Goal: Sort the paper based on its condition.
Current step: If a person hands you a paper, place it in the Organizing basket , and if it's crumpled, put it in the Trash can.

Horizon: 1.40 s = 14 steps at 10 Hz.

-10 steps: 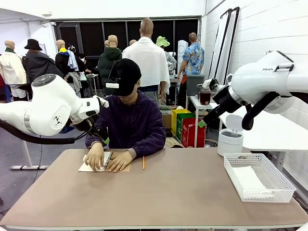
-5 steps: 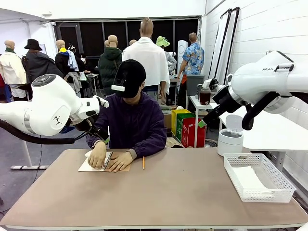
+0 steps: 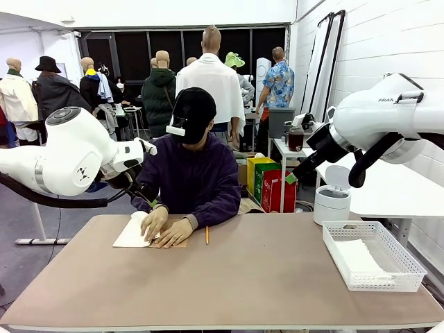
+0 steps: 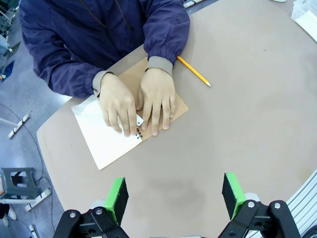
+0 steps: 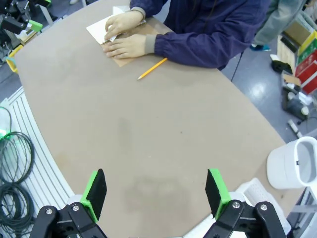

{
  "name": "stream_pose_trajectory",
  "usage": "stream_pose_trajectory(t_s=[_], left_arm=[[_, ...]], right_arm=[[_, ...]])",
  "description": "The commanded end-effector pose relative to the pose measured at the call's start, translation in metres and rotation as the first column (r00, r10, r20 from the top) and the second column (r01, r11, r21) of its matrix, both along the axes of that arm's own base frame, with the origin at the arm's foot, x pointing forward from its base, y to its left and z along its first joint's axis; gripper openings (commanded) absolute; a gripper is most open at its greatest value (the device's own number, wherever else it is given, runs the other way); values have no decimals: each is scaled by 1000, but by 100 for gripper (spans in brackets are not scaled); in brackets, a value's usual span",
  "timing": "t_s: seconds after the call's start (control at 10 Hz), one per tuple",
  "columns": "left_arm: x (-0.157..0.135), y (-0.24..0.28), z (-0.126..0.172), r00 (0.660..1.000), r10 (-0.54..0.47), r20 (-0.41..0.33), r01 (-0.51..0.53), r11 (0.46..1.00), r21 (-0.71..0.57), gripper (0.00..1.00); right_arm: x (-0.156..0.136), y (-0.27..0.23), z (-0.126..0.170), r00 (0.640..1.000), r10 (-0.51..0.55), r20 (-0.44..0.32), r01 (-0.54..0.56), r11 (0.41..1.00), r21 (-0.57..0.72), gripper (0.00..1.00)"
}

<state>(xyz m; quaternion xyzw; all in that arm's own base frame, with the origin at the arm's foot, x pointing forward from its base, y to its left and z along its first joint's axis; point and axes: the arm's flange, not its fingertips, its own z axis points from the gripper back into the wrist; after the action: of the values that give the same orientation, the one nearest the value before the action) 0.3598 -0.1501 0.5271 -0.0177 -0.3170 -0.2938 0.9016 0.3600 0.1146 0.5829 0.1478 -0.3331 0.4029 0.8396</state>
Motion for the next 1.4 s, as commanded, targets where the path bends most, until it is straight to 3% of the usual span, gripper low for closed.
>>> stream_pose_trajectory(t_s=[0.0,1.3], left_arm=[[0,1,0,1000,1,-7,-1,1000,-4,100],[0,1,0,1000,1,-7,-1,1000,-4,100]], right_arm=[[2,-1,-1,1000,-3,-3,3,1000,-1,100],[2,-1,-1,1000,-3,-3,3,1000,-1,100]])
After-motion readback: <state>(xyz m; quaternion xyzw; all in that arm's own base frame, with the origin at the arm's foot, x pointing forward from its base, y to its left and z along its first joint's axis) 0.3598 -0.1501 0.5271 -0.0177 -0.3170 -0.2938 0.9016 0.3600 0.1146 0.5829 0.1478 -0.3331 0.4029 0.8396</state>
